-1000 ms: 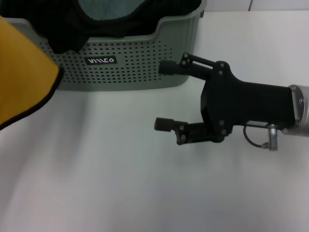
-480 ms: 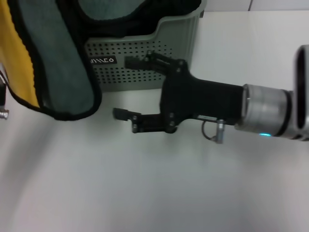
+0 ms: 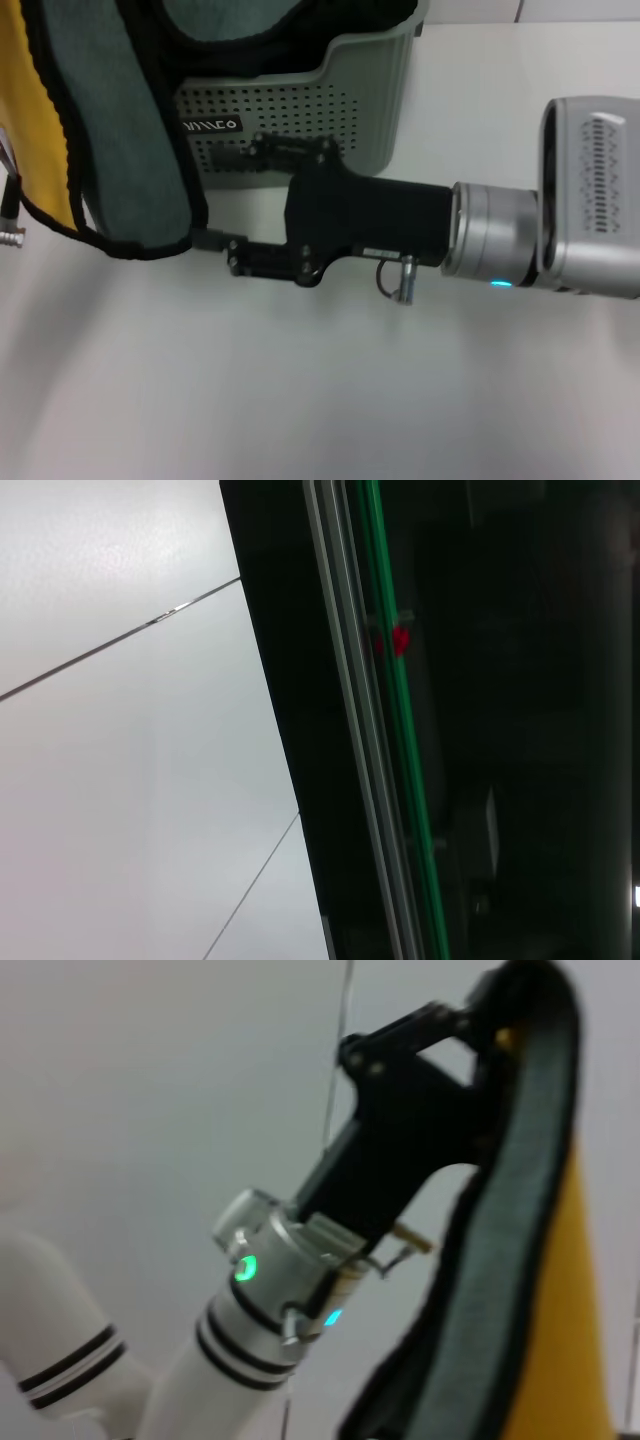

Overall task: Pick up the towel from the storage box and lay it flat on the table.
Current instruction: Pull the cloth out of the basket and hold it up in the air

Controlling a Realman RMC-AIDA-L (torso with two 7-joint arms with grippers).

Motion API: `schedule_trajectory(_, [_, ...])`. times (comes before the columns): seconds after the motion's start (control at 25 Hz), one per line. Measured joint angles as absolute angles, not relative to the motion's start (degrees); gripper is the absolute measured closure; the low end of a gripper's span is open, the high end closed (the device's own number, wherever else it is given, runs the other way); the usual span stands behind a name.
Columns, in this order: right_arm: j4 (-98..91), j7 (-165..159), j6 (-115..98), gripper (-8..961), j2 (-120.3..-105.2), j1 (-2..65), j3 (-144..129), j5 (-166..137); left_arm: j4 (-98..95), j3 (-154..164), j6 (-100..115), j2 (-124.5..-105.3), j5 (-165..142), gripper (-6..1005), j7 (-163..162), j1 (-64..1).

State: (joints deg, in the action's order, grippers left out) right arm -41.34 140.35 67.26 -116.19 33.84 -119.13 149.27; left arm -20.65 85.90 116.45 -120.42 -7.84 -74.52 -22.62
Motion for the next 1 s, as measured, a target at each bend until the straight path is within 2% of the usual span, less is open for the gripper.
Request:
schedule_trajectory(0.4, [-43.1, 140.5, 61.3, 317, -116.19, 34.4, -122.7, 151.0, -20.5, 86.0, 116.4, -120.47, -7.9, 922, -73.7, -22.9])
schedule_trajectory(0.6, [-43.5, 140.6, 61.1, 376, -116.19, 34.8, -123.6, 151.1, -20.5, 86.1, 116.4, -120.49, -7.8, 919, -73.7, -23.1])
schedule_trajectory(0.84, [-43.6, 140.6, 61.0, 545, -116.19, 34.8, -123.7, 151.1, -20.3, 86.0, 116.4, -120.50, -7.7, 915, -73.7, -23.2])
schedule_trajectory(0.92, [-43.6, 140.7, 61.1, 701, -116.19, 34.7, -123.6, 151.1, -20.2, 86.0, 116.4, -120.48, -7.7, 914, -73.7, -23.2])
schedule_trajectory(1.0, [-43.6, 141.3, 61.1, 737, -116.19, 34.5, -123.5, 151.2, -20.2, 86.0, 116.4, -120.47, -7.7, 912, -73.7, -23.2])
